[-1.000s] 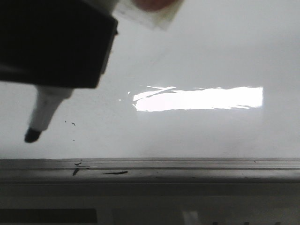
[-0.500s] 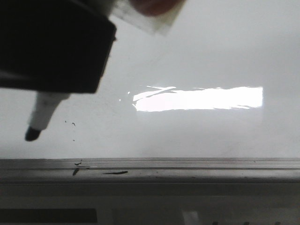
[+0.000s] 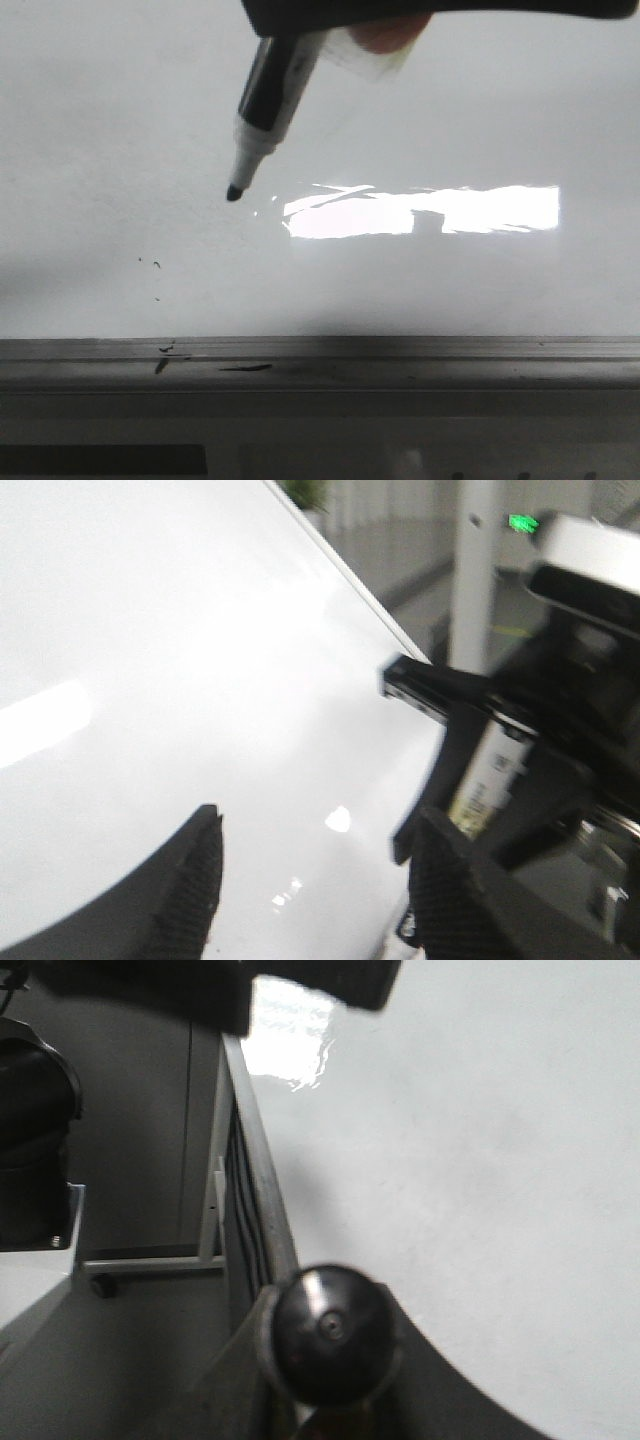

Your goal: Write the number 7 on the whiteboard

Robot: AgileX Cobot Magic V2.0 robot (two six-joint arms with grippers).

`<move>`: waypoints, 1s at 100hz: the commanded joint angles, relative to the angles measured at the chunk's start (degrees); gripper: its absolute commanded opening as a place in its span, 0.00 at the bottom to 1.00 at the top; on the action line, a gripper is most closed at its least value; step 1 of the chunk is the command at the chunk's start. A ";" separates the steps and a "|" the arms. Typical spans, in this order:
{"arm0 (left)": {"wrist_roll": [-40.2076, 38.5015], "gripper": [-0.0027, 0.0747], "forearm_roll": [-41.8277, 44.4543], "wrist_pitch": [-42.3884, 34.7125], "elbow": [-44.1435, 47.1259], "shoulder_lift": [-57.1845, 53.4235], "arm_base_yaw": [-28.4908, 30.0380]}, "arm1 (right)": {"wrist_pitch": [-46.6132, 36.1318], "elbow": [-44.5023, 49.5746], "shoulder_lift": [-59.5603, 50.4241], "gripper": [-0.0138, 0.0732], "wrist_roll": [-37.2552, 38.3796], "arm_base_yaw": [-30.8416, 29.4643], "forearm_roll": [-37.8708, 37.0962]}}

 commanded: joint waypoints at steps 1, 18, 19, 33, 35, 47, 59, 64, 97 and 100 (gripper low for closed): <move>-2.70 0.38 -2.28 -7.18 0.36 -4.94 -0.43 | -6.37 -1.84 -2.58 0.12 -4.76 1.59 2.27; -2.79 0.10 -3.64 -9.27 6.45 -13.12 -0.43 | -17.18 -2.35 -3.97 0.12 -10.30 5.92 2.14; -2.79 0.08 -3.77 -9.27 6.91 -13.72 -0.43 | -17.42 -2.56 -3.97 0.12 -10.39 6.05 2.14; -2.79 0.01 -5.26 -9.27 10.15 -15.48 -0.43 | -17.93 -4.96 -2.59 0.11 -10.39 7.65 2.14; -2.79 0.01 -5.25 -9.07 10.31 -15.48 -0.43 | -17.93 -5.39 -2.43 0.11 -10.39 7.78 2.14; -2.79 0.01 -5.25 -8.81 11.47 -15.48 -0.43 | -17.93 -7.05 -2.54 0.11 -10.39 7.78 2.14; -2.79 0.01 -5.25 -8.81 12.45 -15.48 -0.43 | -17.61 -7.70 -2.64 0.11 -10.39 7.78 2.14; -2.79 0.01 -5.25 -8.81 12.87 -15.48 -0.43 | -17.52 -7.70 -2.64 0.11 -10.39 7.78 2.14; -2.79 0.01 -5.25 -8.81 13.70 -15.48 -0.43 | -6.80 -7.70 -2.53 0.11 -10.39 7.78 3.51; -2.79 0.01 -5.25 -8.81 13.70 -15.48 -0.43 | -5.58 -7.70 -2.53 0.11 -10.39 7.78 3.59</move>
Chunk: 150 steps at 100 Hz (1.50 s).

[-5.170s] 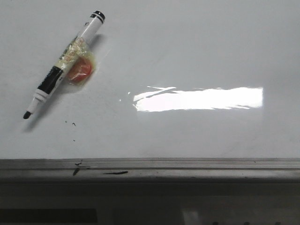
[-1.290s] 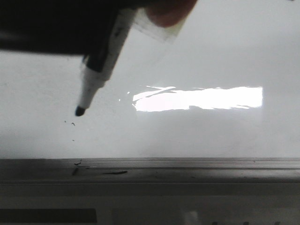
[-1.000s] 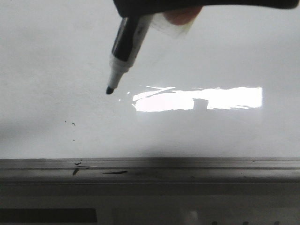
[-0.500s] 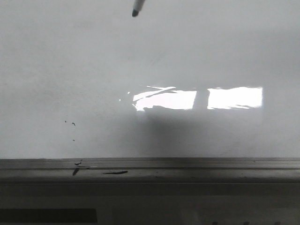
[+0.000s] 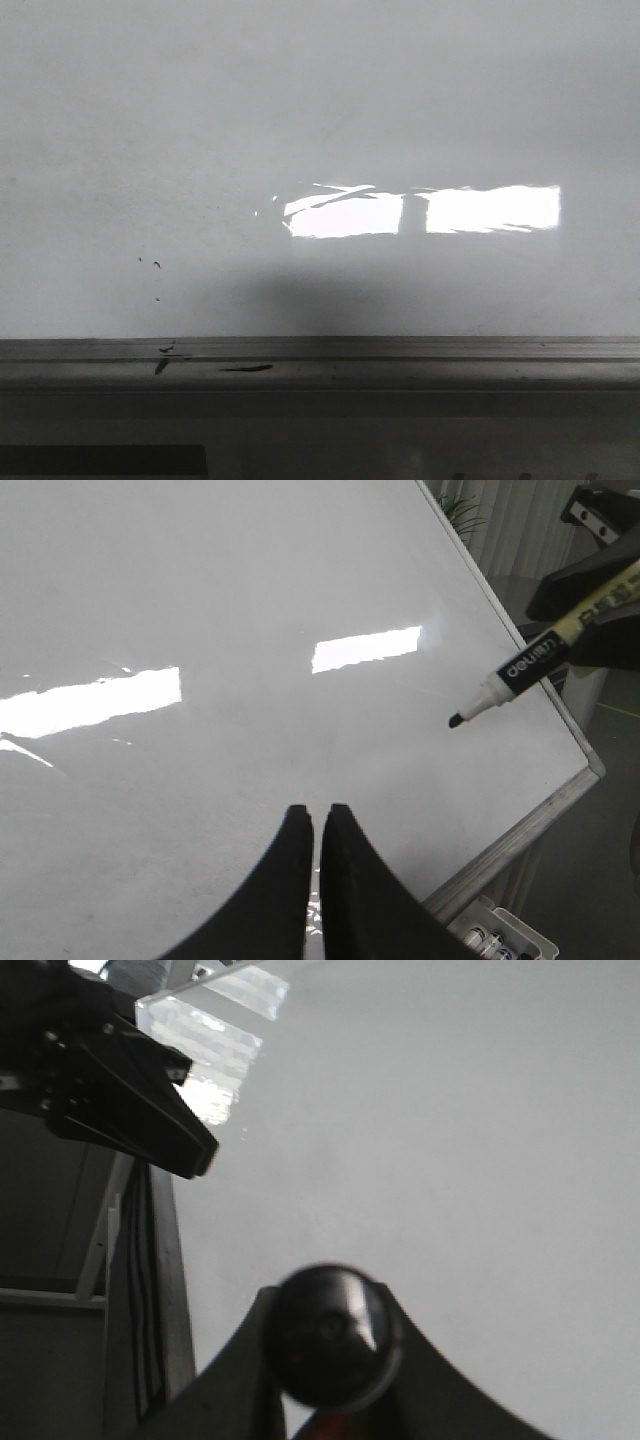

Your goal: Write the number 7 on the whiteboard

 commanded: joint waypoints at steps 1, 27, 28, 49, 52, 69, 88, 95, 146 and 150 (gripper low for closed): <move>-0.77 0.01 -0.57 0.31 -1.49 0.38 -0.43 | 5.31 -1.99 -0.32 0.11 -0.57 0.18 1.75; -0.77 0.01 -0.57 0.31 -1.49 0.38 -0.43 | 11.30 -1.99 -2.01 0.11 -0.46 0.18 3.14; -0.77 0.01 -0.57 0.31 -1.49 0.38 -0.43 | 11.30 -1.99 -2.25 0.11 -0.46 0.18 3.14; -0.77 0.01 -0.57 0.31 -1.49 0.38 -0.43 | 7.96 -1.42 -5.72 0.11 2.22 0.18 -2.81; -0.77 0.01 -0.57 0.31 -1.49 0.38 -0.43 | 7.00 -1.29 -6.06 0.11 6.17 0.18 -5.92; -0.77 0.01 -0.57 0.31 -1.49 0.38 -0.43 | -0.19 -1.29 -7.30 0.11 38.05 0.18 -37.02; -0.77 0.01 -0.57 0.31 -1.49 0.38 -0.43 | -1.13 -1.29 -7.68 0.11 78.97 0.26 -79.90; -0.77 0.01 -0.57 0.31 -1.49 0.38 -0.43 | -5.42 -0.24 -7.68 0.11 99.74 0.80 -98.99; -0.77 0.01 -0.57 0.31 -1.49 0.38 -0.43 | -33.87 7.75 1.19 0.11 114.81 -3.73 -110.84; -0.77 0.01 -0.57 0.31 -1.49 0.38 -0.43 | -35.54 7.75 2.70 0.11 114.81 -4.43 -110.74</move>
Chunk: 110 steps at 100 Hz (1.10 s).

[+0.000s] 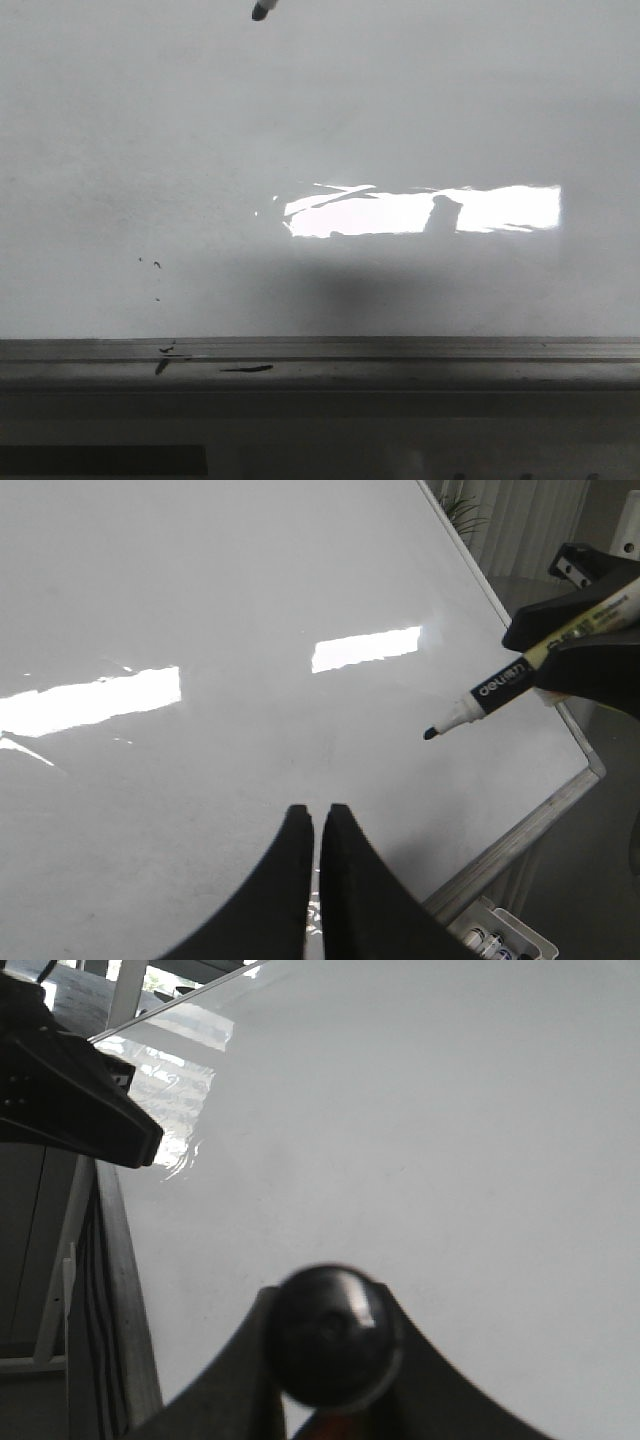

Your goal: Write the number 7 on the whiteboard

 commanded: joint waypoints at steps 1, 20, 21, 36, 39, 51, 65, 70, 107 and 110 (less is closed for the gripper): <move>-0.56 0.01 -0.57 0.31 -1.49 0.38 -0.43 | -9.98 -1.63 2.56 0.11 -0.93 -1.81 0.18; -0.56 0.01 -0.57 0.31 -1.49 0.38 -0.43 | -11.32 -1.63 8.31 0.11 -1.07 -4.67 0.21; -0.56 0.01 -0.57 0.31 -1.49 0.38 -0.43 | -11.32 -1.63 8.61 0.11 -1.07 -4.78 0.21; -0.56 0.01 -0.57 0.31 -1.49 0.38 -0.43 | -11.20 -1.63 10.24 0.11 -3.80 -6.88 1.39; -0.56 0.01 -0.57 0.31 -1.49 0.38 -0.43 | -11.10 -1.63 10.24 0.11 -4.37 -7.08 2.32; -0.56 0.01 -0.57 0.31 -1.49 0.38 -0.43 | -10.48 -1.63 10.24 0.11 -8.95 -7.48 7.86; -0.56 0.01 -0.57 0.31 -1.49 0.38 -0.43 | -7.68 -1.63 10.24 0.11 -13.51 -7.58 11.73; -0.56 0.01 -0.57 0.31 -1.49 0.38 -0.43 | -6.61 -1.63 10.24 0.11 -13.63 -7.60 11.73; -0.56 0.01 -0.57 0.31 -1.49 0.38 -0.43 | 0.03 -1.63 10.24 0.11 -13.63 -11.11 11.87; -0.56 0.01 -0.57 0.31 -1.49 0.38 -0.43 | 0.67 -1.63 10.24 0.11 -13.63 -11.34 11.87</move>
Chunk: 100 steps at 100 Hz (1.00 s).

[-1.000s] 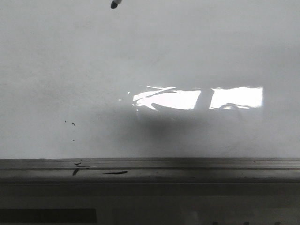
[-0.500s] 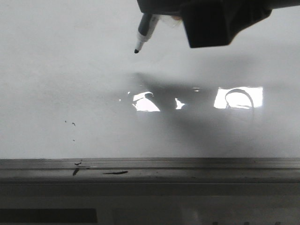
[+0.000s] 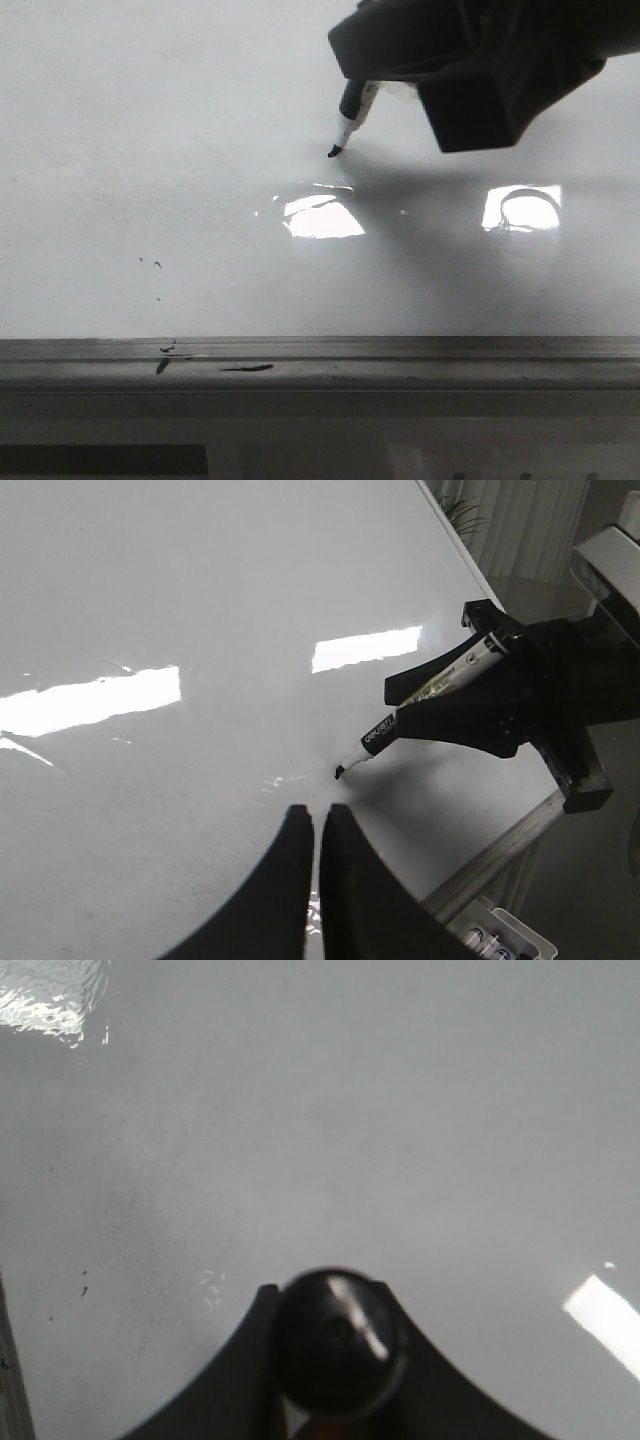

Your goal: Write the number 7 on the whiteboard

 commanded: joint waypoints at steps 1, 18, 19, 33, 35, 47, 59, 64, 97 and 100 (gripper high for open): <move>-0.56 0.01 -0.57 0.31 -1.49 0.38 -0.43 | 0.20 -1.63 -0.68 0.11 -0.82 -1.55 0.72; -0.56 0.01 -0.57 0.31 -1.49 0.38 -0.43 | 6.16 -1.63 -2.46 0.11 -0.82 -3.34 0.97; -0.56 0.01 -0.57 0.31 -1.49 0.38 -0.43 | 7.14 -1.63 -2.74 0.11 -0.82 -3.48 0.97; -0.56 0.01 -0.57 0.31 -1.49 0.38 -0.43 | 11.62 -1.63 -6.00 0.11 -0.82 -5.74 0.97; -0.56 0.01 -0.57 0.31 -1.49 0.38 -0.43 | 11.75 -1.63 -6.49 0.11 -0.82 -6.11 0.97; -0.56 0.01 -0.57 0.31 -1.49 0.38 -0.43 | 14.00 -1.63 -8.40 0.11 -0.82 -6.65 0.97; -0.56 0.01 -0.57 0.31 -1.49 0.38 -0.43 | 21.07 -1.63 -8.27 0.11 -0.27 -5.94 5.21; -0.56 0.01 -0.57 0.31 -1.49 0.38 -0.43 | 24.72 -1.63 -8.13 0.11 -0.27 -5.33 7.43; -0.56 0.01 -0.57 0.31 -1.49 0.38 -0.43 | 34.70 -1.40 -7.54 0.11 -0.27 0.20 12.45; -0.56 0.01 -0.57 0.31 -1.49 0.38 -0.43 | 34.70 -1.40 -7.54 0.11 -0.27 0.31 12.45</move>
